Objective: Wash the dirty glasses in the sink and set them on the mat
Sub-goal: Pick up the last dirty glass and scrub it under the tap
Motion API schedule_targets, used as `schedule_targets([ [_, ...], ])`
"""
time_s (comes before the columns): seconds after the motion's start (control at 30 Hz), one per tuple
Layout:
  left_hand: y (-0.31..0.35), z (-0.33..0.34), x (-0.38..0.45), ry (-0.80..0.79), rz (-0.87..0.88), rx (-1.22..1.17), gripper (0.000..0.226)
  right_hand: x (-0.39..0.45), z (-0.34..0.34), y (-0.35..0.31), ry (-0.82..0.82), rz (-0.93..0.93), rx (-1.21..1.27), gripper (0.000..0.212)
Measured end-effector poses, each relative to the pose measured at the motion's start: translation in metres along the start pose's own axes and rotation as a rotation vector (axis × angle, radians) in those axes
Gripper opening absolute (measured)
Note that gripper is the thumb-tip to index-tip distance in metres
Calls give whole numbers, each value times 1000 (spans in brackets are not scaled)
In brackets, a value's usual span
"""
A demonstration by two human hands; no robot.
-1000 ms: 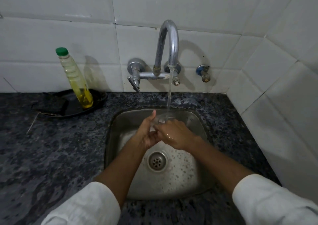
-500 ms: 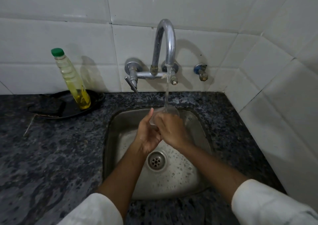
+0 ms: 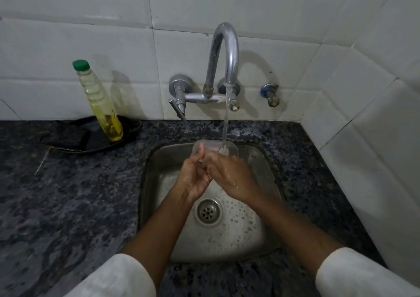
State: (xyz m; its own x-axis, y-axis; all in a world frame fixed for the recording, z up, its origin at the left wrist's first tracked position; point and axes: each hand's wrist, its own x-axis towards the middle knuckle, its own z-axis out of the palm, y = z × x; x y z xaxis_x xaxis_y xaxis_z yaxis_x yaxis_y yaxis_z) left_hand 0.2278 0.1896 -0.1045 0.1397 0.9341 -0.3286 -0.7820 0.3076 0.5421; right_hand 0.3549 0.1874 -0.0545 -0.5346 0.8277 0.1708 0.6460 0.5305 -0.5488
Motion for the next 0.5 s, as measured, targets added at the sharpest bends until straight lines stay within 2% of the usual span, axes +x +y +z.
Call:
schedule_targets([
  [0.03,2,3,0,36,-38,56,55,0,-6,6,-97,-43,-116,15],
  [0.07,1,5,0,61,-61,96,63,3,-9,8,-117,-46,-132,14],
  [0.13,-8,8,-2,75,-75,75,65,12,-5,4,22,24,39,20],
  [0.2,-15,11,-5,34,-32,-32,47,21,6,-7,202,209,357,22],
  [0.27,-15,8,-2,-22,33,-105,32,21,10,-7,208,251,498,20],
  [0.33,-5,8,-1,-34,49,-80,39,14,-1,3,7,116,223,21],
  [0.4,1,11,4,32,-73,-21,51,13,-14,11,-212,10,-183,20],
  [0.43,0,12,5,51,-126,11,59,15,-18,12,-237,-12,-245,16],
  [0.5,-9,14,0,57,-139,13,71,18,-14,3,-116,1,-123,19],
])
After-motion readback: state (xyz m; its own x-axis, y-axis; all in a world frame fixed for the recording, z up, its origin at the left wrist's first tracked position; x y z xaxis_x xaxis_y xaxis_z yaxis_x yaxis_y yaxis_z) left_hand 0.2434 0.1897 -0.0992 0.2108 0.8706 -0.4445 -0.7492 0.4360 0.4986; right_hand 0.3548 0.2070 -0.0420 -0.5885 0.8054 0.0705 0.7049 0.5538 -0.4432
